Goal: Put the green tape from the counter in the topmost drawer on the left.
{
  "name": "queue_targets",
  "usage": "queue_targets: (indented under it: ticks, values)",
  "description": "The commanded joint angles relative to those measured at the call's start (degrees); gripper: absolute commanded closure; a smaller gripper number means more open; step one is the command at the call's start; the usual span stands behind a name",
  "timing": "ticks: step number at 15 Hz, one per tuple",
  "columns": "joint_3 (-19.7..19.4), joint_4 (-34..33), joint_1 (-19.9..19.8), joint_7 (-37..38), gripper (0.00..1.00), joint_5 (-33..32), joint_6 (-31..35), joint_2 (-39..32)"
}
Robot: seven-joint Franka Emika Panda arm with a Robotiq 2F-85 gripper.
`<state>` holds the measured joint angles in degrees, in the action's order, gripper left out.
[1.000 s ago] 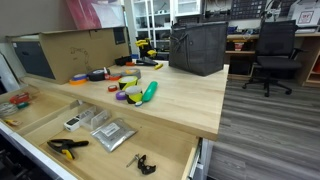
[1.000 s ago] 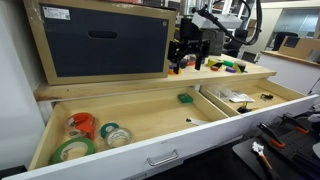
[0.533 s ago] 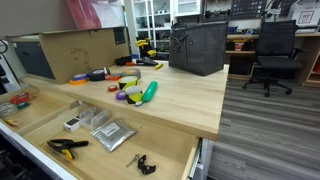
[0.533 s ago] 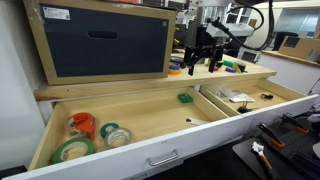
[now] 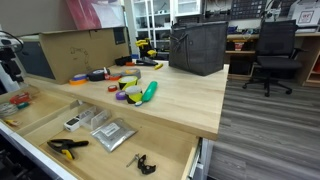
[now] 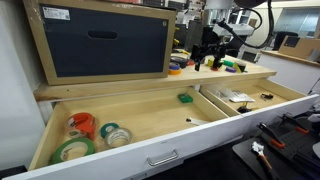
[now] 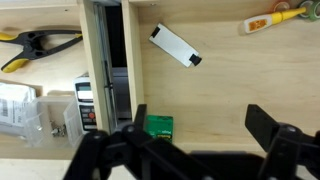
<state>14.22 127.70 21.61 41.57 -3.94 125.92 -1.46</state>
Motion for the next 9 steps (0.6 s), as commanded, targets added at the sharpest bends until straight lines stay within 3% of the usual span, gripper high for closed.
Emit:
queue_targets:
  ticks: [1,9]
  values:
    - [0.30,1.46,-2.70,-4.35,0.00,1.77,1.54,-0.02]
    - [-1.47,1.59,-6.52,-11.88,0.00,1.78,1.49,-1.14]
